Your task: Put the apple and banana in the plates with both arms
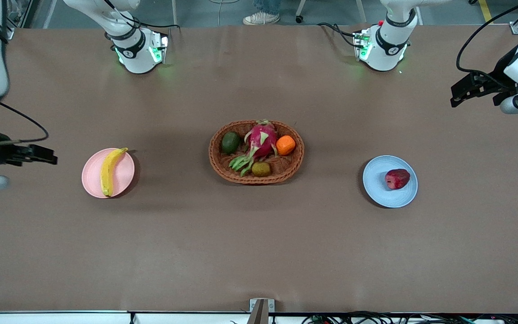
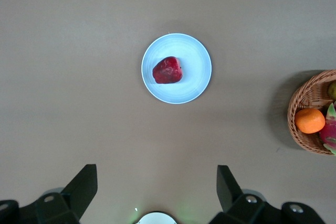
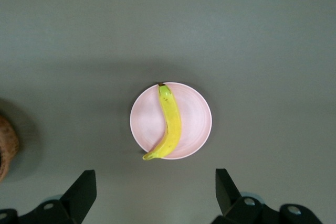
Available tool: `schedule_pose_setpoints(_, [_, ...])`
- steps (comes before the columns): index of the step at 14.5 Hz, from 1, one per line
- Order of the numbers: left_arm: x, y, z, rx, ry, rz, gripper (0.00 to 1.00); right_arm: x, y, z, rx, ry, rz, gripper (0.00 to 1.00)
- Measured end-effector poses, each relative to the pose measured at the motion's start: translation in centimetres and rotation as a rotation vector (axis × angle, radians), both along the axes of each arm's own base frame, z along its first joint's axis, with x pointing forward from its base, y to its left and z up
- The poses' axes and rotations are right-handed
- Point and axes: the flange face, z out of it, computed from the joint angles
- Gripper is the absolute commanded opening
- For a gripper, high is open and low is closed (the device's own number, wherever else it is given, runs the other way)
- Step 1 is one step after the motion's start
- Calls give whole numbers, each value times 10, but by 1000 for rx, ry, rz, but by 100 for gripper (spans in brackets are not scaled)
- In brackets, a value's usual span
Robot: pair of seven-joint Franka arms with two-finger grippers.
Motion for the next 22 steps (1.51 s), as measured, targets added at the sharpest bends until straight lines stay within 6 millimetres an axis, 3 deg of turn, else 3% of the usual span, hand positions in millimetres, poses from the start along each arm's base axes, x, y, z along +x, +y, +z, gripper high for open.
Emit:
schedule_pose_setpoints(4, [4,1,-7,-2,5,-5,100,1,-3,62,-11,-101,-5,100])
schedule_pose_setpoints(6, [3,0,-6,-2,4,-9,100,-1,-6,75,-14,-121,-21,100])
schedule_pose_setpoints(10, [-2,-2,-2,0,10,-13,100,-7,-6,87,-17,-133,-114,100])
schedule_pose_setpoints(14, [-8,-5,7,1,-10,-17,100,-27,-5,104,-15,-194,-120,100])
schedule_pose_setpoints(18, [-15,-6,18,3,-28,-17,100,-49,-6,103,-13,-181,-113,100])
schedule_pose_setpoints(22, [-15,-6,16,4,-24,-17,100,-64,-7,88,-10,-154,-102,100])
